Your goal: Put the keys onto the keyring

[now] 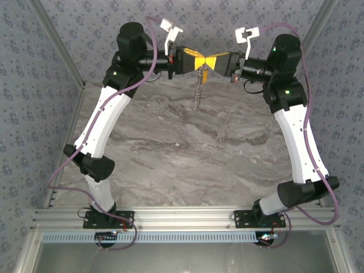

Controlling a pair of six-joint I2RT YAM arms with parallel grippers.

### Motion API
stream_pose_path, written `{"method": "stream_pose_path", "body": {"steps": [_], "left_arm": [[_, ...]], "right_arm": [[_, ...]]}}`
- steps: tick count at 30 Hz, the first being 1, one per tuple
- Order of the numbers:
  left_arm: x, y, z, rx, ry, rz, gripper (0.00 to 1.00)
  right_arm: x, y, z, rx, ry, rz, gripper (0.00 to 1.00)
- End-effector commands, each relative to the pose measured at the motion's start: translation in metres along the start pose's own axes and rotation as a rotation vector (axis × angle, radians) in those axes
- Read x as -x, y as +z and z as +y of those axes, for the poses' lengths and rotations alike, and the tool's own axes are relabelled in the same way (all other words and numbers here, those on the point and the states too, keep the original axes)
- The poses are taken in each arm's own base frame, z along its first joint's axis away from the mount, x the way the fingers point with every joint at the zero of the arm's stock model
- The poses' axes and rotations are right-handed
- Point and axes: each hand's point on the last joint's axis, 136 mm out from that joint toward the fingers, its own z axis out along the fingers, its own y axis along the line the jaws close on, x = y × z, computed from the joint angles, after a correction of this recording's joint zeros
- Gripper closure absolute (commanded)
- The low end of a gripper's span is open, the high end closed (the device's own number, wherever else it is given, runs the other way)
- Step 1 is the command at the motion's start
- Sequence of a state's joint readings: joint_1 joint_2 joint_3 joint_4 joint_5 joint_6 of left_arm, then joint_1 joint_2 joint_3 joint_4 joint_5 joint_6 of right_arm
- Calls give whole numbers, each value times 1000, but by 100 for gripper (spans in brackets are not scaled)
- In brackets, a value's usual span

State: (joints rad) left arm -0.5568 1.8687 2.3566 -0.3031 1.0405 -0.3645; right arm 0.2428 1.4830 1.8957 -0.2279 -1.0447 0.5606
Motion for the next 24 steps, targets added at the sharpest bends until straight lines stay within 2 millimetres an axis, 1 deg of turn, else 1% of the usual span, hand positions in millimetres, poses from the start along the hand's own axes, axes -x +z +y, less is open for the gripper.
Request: {"method": "stream_pose_path", "body": {"steps": [1, 3, 4, 6, 7, 9, 12, 17, 24], "left_arm": [[14, -1, -16, -39, 65, -31, 100], [18, -2, -16, -27, 74, -43, 100], [20, -2, -16, -15, 76, -50, 100], [24, -3, -15, 3, 85, -64, 100], [26, -4, -14, 15, 89, -72, 100], [31, -5, -14, 29, 96, -89, 100], [38, -6, -15, 33, 98, -119, 100], [46, -5, -17, 9, 88, -156, 100], [49, -4, -15, -4, 69, -175, 100]], "right_arm": [[8, -3, 4, 8, -12, -31, 77], [15, -12, 1, 5, -1, -78, 64], [19, -18, -1, 3, 9, -106, 62], [23, -26, -4, 3, 32, -147, 58], [21, -29, -9, -2, 46, -160, 58], [18, -33, -16, -11, 71, -178, 56], [15, -35, -19, -4, 93, -209, 52], [10, -26, -20, 42, 129, -238, 48], [7, -7, -9, 105, 132, -221, 47]]}}
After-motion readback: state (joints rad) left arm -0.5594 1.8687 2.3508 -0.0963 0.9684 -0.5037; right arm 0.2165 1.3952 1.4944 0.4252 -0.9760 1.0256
